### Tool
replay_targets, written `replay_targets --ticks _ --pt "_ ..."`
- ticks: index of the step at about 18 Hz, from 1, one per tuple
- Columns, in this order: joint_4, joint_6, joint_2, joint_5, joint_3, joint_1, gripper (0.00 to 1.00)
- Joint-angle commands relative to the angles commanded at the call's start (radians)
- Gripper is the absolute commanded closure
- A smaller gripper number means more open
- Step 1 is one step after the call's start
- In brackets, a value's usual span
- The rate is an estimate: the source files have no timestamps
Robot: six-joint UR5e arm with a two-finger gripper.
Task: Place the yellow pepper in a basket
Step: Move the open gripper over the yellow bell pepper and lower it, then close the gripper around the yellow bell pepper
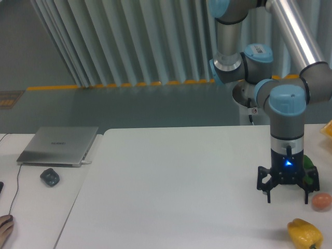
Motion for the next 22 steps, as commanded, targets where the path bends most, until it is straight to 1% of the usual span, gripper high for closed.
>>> replay_targets --ticks 5,8,10,11,14,16,22 --pt "0.006 0.002 -0.042 0.012 0.049 0.002 0.0" --pt "0.006 0.003 -0.052 0.012 0.061 0.006 0.0" --pt "0.011 0.003 -0.057 0.012 0.064 0.012 0.0" --pt "0.024 0.003 -0.061 0.012 0.063 0.018 0.0" --pt "0.029 0.003 -0.072 0.017 0.064 0.023 0.0" --pt "0.048 0.0 -0.08 0.02 0.063 0.026 0.0" --pt "0.063 -0.009 -0.098 0.045 0.061 0.026 0.0"
